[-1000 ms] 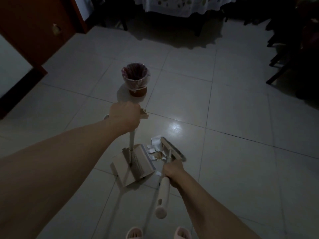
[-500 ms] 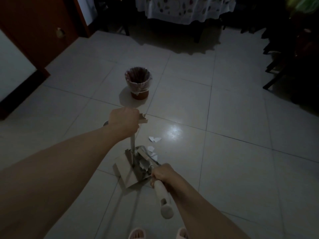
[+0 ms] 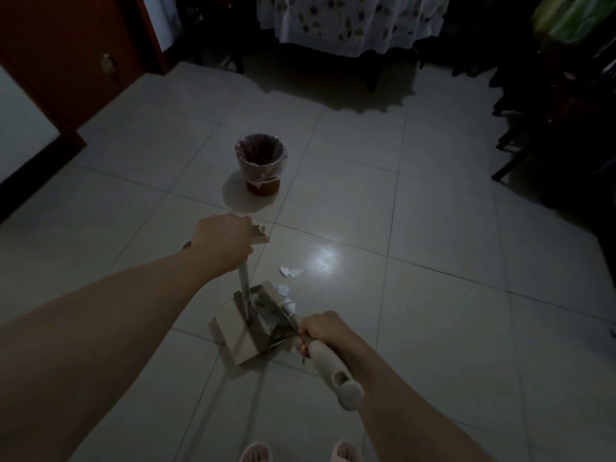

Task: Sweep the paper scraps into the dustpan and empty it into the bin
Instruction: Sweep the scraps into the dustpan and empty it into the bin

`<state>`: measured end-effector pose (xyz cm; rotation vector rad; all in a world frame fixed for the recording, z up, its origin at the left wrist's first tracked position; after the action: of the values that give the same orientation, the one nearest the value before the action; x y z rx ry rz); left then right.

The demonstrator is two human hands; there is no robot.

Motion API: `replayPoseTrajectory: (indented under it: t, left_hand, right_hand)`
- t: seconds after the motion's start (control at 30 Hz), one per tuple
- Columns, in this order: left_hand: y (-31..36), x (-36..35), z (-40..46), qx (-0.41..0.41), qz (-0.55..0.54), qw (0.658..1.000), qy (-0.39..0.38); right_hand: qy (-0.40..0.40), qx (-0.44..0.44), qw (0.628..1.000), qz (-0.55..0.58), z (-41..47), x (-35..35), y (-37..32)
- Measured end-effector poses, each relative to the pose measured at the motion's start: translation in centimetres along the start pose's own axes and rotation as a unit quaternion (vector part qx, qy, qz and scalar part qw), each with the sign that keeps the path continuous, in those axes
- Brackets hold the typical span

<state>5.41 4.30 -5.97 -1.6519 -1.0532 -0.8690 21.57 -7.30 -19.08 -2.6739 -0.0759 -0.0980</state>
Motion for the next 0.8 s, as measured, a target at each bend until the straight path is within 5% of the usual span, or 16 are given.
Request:
replayPoseTrajectory:
  t: [0.27, 0.6, 0.8]
  left_hand:
    - [-0.1, 0.2, -0.2, -0.008, -0.013, 0.999, -0.032]
    - [-0.1, 0.0, 2.8, 0.007, 0.013, 0.999, -0.042]
    - [0.5, 0.2, 4.6, 0.014, 0.027, 0.999, -0.028]
  right_hand:
    - [0.020, 0.023, 0.998, 0.048, -0.6, 3.3, -2.0]
    - [0.111, 0.060, 0.983, -0.135, 5.3, 5.9, -6.2]
    - [0.040, 0.078, 0.988, -0.128, 7.8, 4.2, -7.9]
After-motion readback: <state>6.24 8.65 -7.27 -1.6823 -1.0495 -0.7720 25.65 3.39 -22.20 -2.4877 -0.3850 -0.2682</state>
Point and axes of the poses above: each hand's wrist, its own z-axis towards the middle knuckle, its own x-axis out of the back of the hand, y = z × x, the point moved 6 cm from there along z, towards the middle knuckle, and after that the axes turned 11 degrees about z, right-handed, at the moved point
